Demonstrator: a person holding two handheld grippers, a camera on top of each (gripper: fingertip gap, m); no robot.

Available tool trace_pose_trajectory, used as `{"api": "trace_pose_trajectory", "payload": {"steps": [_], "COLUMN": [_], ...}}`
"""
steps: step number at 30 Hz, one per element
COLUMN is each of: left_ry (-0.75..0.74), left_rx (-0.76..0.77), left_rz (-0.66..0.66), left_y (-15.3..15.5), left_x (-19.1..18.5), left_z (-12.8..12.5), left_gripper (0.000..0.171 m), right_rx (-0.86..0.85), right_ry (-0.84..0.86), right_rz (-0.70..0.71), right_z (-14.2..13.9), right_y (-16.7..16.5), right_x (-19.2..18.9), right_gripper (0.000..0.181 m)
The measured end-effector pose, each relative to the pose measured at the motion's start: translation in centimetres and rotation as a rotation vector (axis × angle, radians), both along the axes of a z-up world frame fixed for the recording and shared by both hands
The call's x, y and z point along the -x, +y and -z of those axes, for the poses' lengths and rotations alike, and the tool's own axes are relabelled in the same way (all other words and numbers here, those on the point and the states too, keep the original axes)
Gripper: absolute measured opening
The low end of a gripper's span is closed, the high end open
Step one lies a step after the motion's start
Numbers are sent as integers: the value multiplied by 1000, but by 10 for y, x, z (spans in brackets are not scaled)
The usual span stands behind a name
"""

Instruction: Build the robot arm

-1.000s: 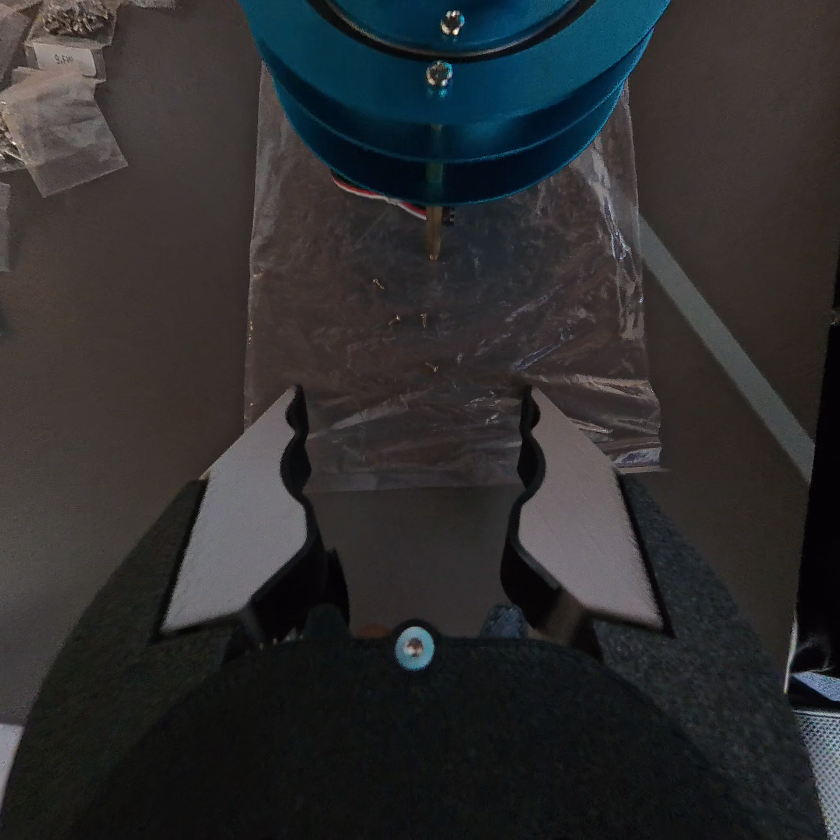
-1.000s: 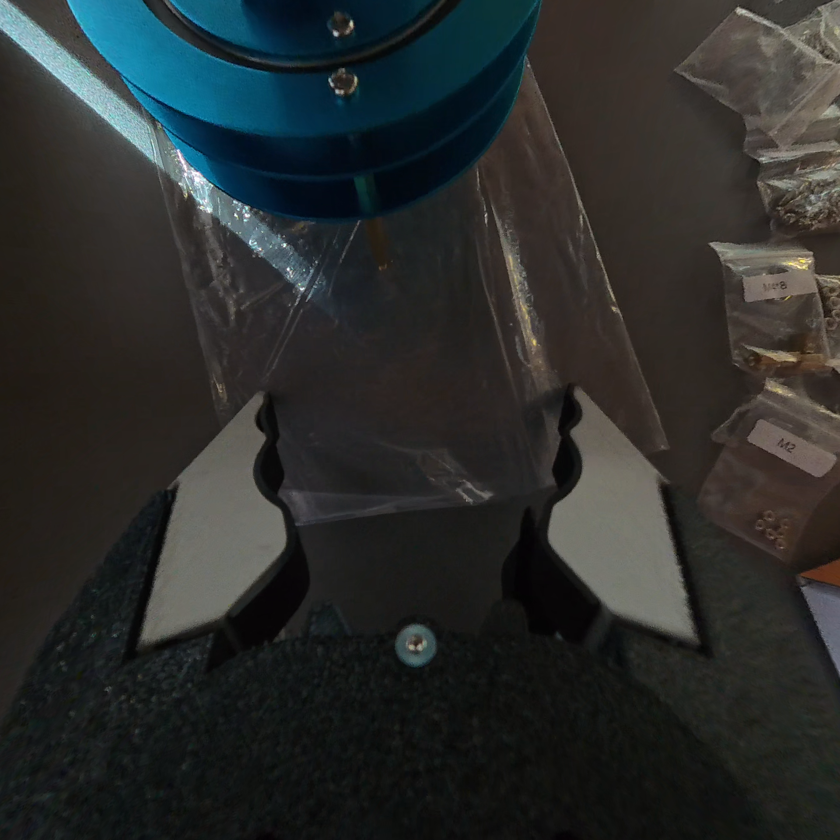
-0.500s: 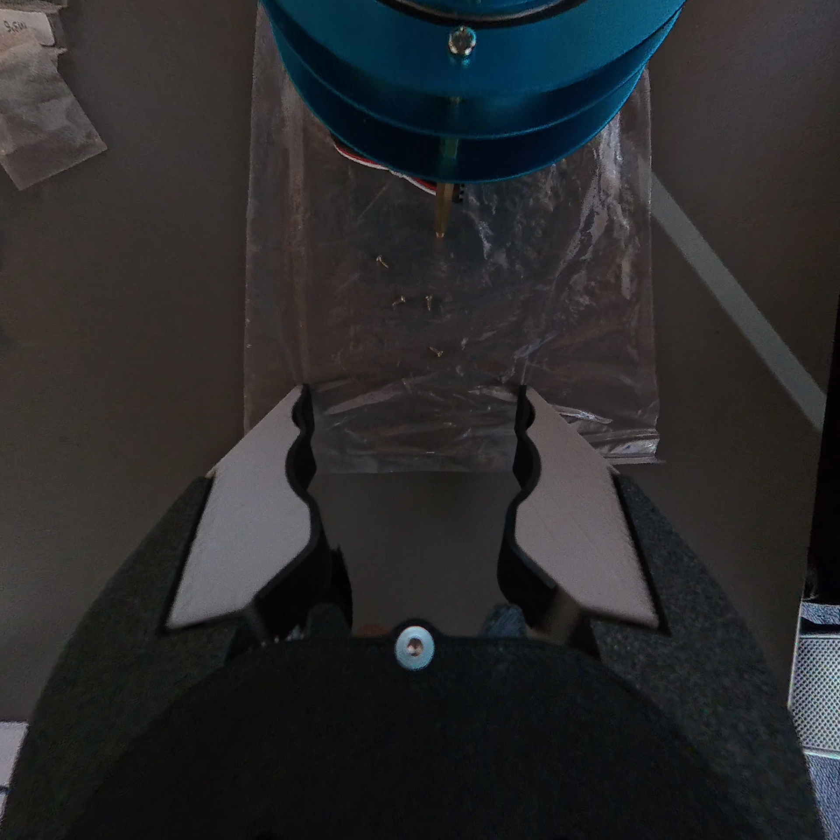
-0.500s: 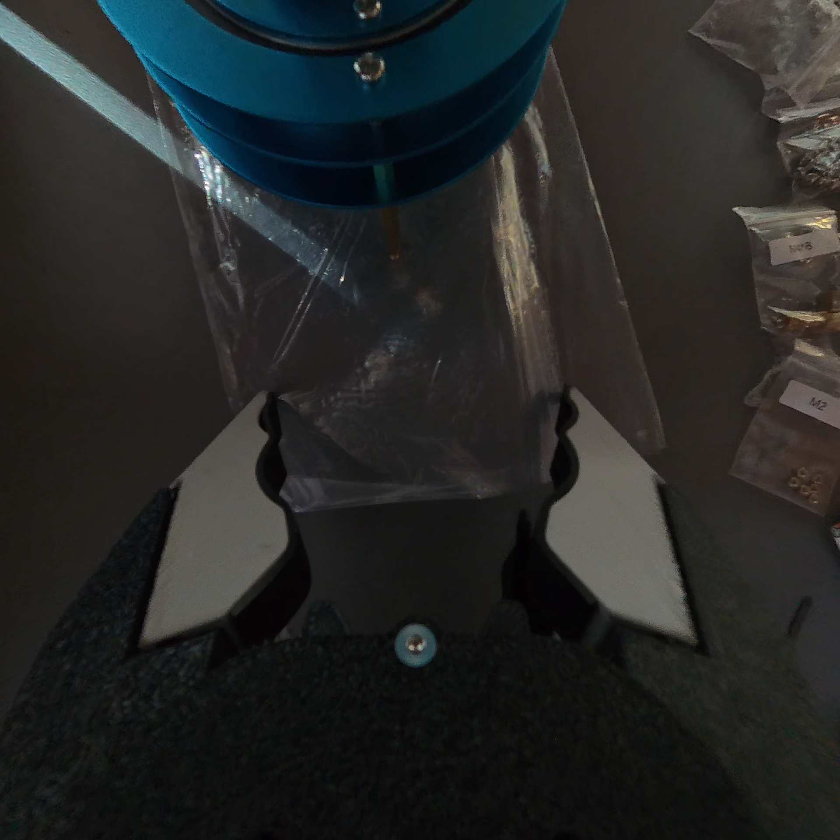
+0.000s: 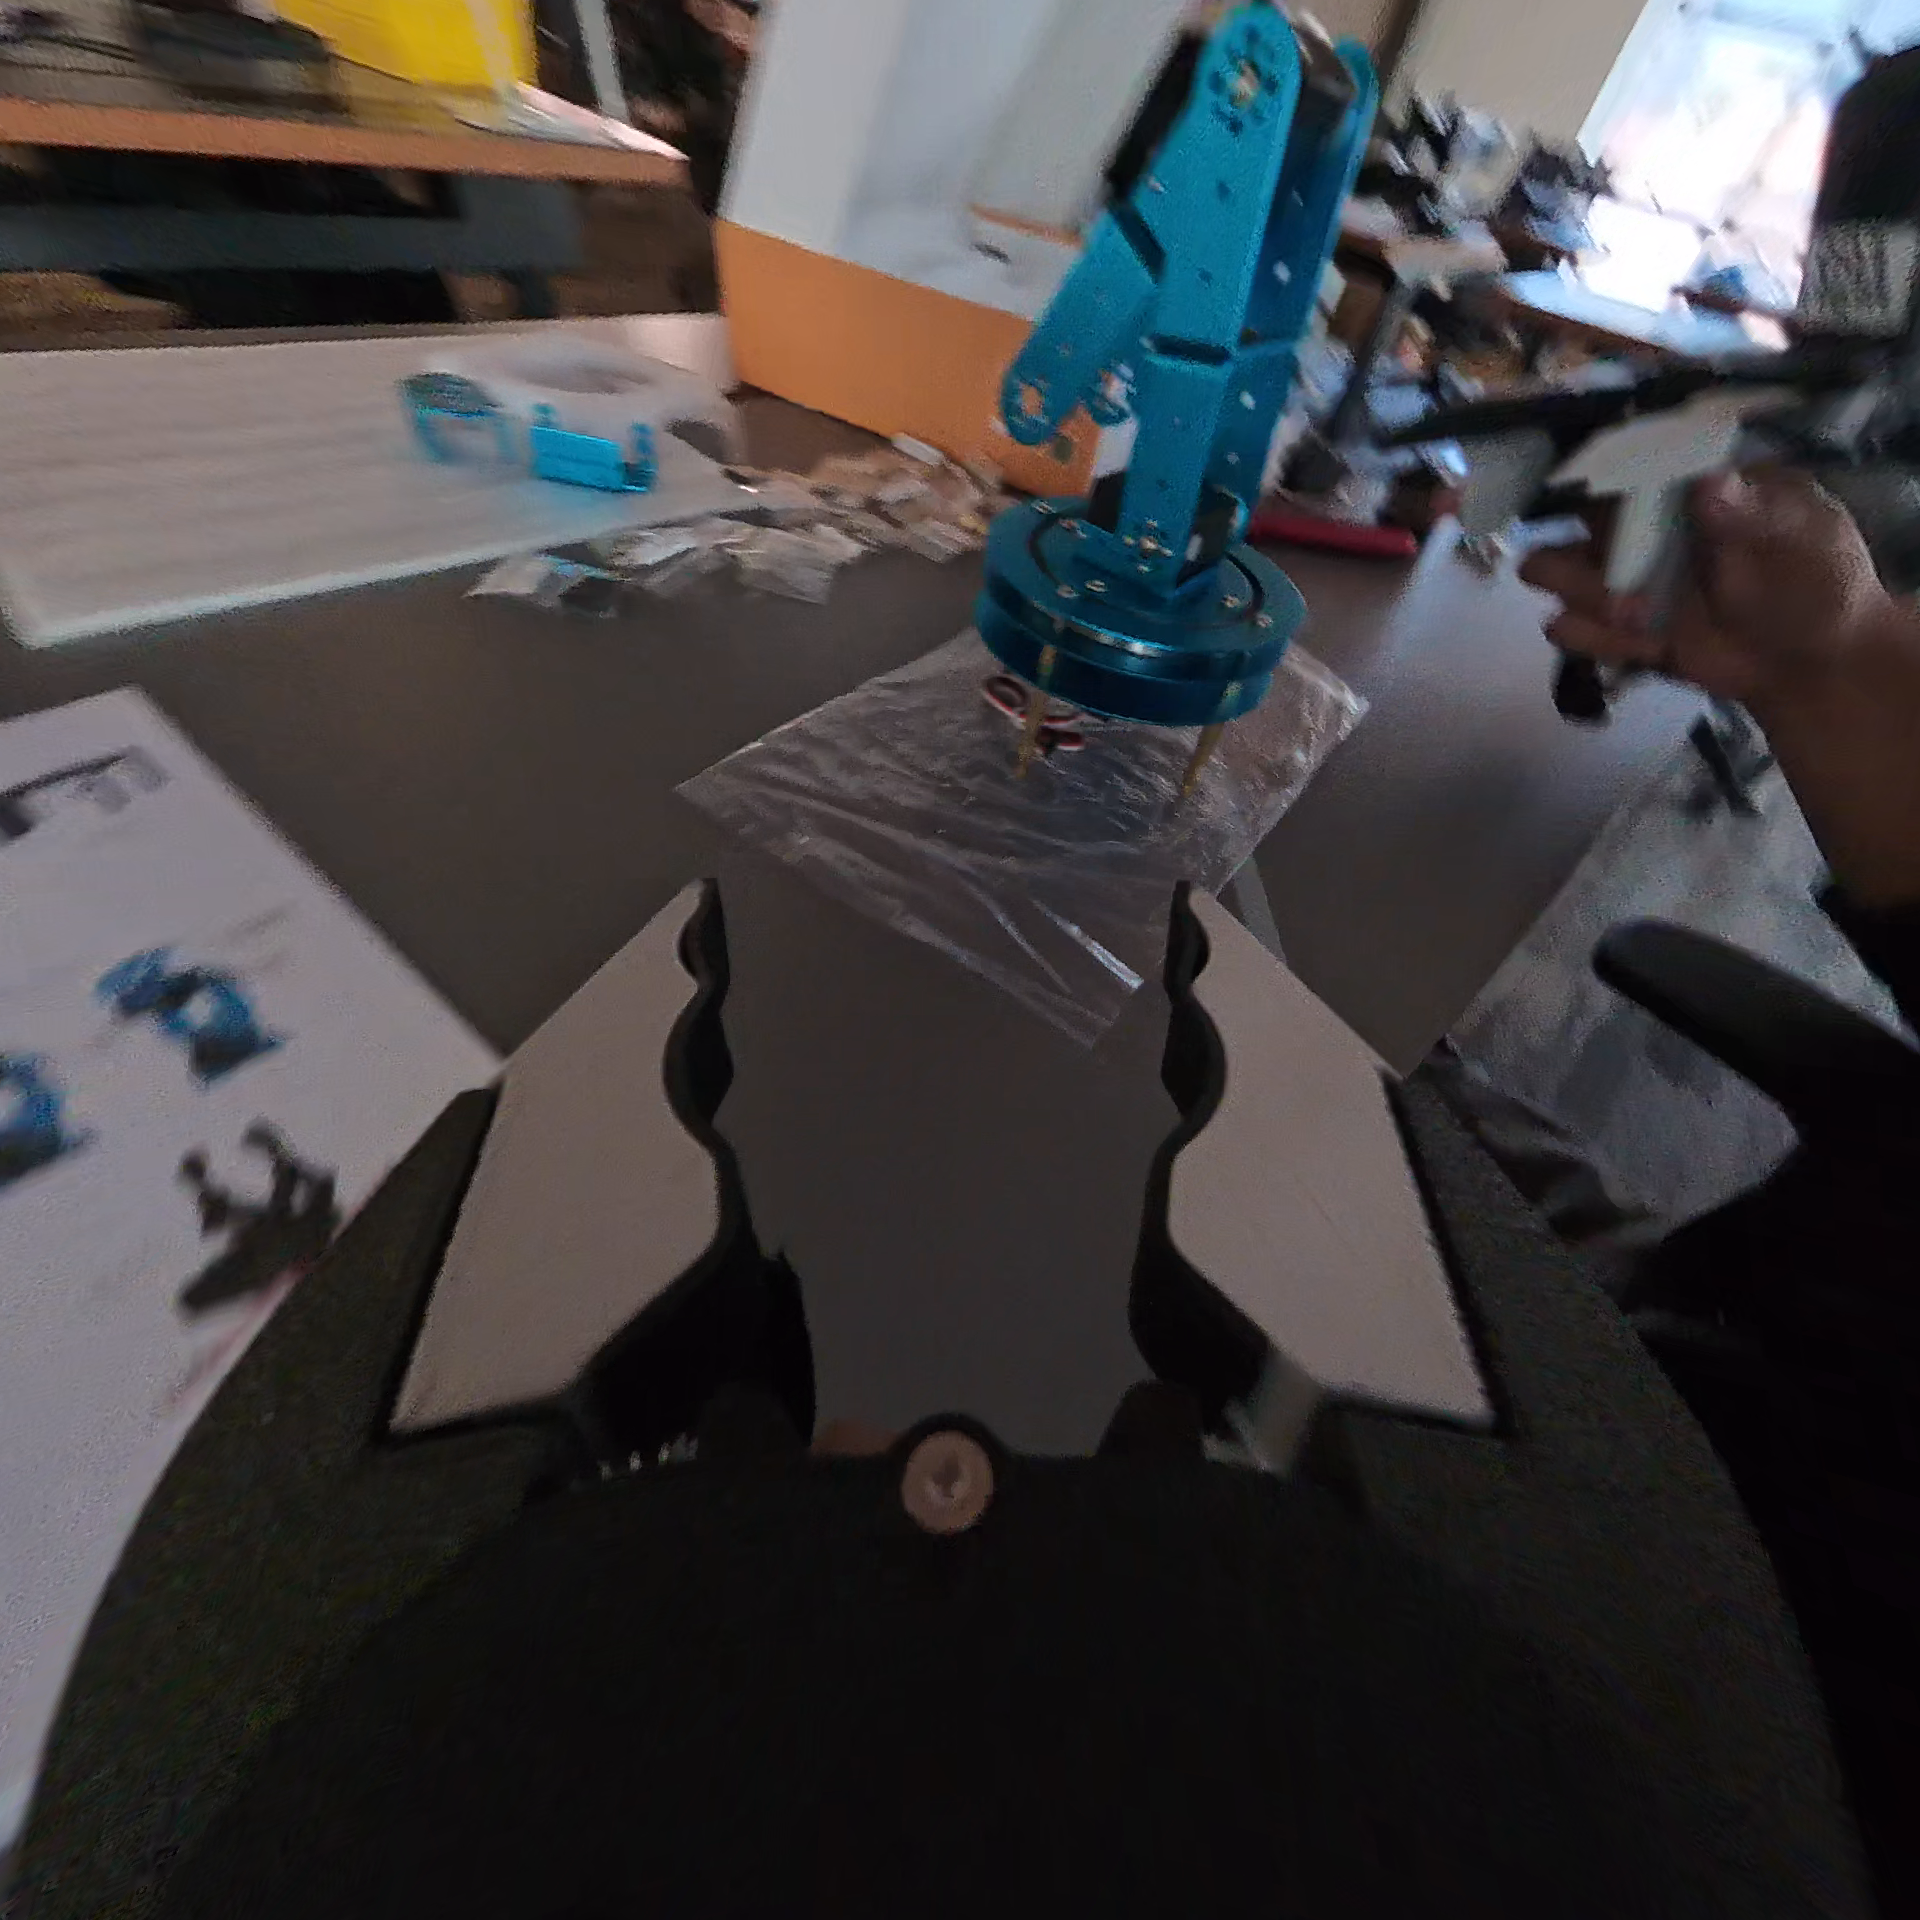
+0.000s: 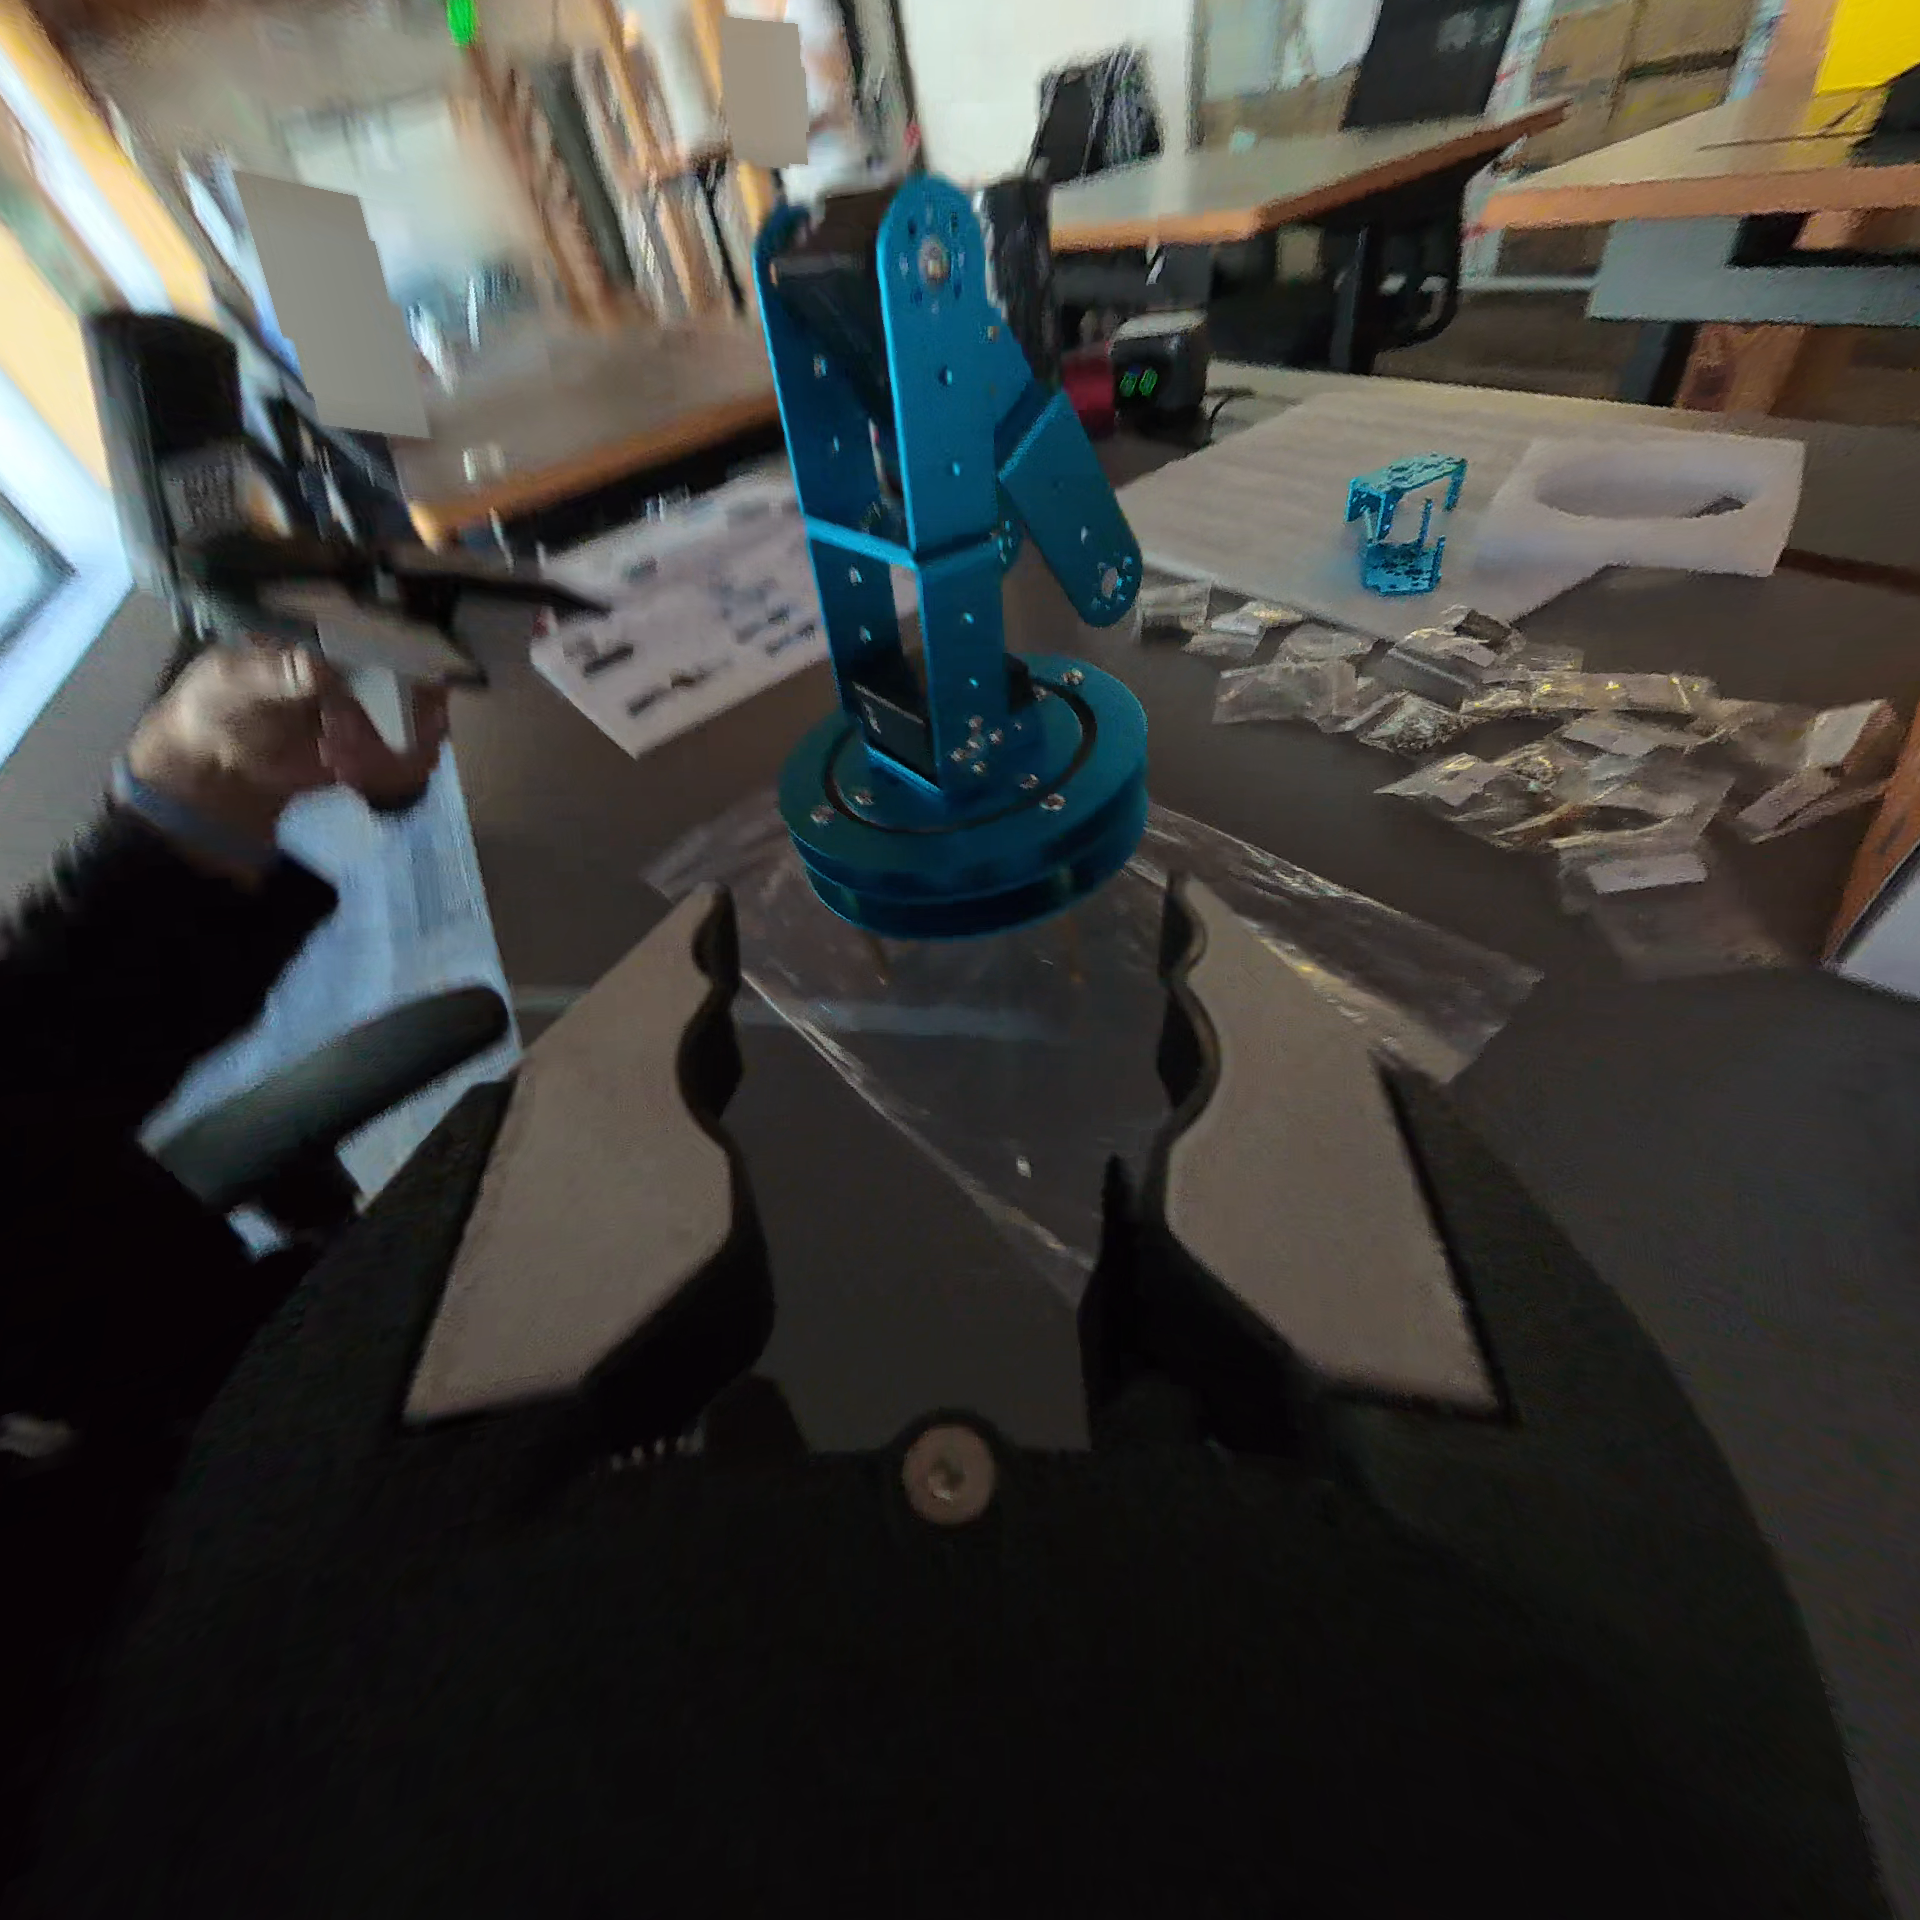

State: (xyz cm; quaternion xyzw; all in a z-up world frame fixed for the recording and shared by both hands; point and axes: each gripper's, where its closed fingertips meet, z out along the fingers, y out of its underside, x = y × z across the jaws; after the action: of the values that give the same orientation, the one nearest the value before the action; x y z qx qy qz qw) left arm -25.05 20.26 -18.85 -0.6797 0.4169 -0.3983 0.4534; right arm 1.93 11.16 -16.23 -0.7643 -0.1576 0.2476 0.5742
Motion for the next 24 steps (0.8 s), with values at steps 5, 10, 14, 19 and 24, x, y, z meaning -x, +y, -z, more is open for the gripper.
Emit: {"api": "trace_pose_trajectory", "payload": {"steps": [5, 10, 14, 19, 24], "left_ry": [-185, -231, -229, -85, 38], "left_rx": [7, -4, 30, -15, 29], "left_rz": [-201, -299, -339, -544, -663], "left_y": [-18, -2, 5, 27, 42], "left_x": [60, 100, 128, 180, 220], "left_z": [3, -9, -1, 24, 46], "left_gripper": [70, 67, 67, 67, 66], "right_rx": [-49, -42, -27, -14, 10], "right_ry": [36, 19, -7, -3, -44], "right_rz": [92, 138, 204, 223, 186], "right_z": [8, 15, 21, 18, 22], "right_y": [-17, -18, -8, 2, 8], "right_x": [16, 25, 21, 25, 47], "right_gripper": [84, 72, 69, 64, 58]}}
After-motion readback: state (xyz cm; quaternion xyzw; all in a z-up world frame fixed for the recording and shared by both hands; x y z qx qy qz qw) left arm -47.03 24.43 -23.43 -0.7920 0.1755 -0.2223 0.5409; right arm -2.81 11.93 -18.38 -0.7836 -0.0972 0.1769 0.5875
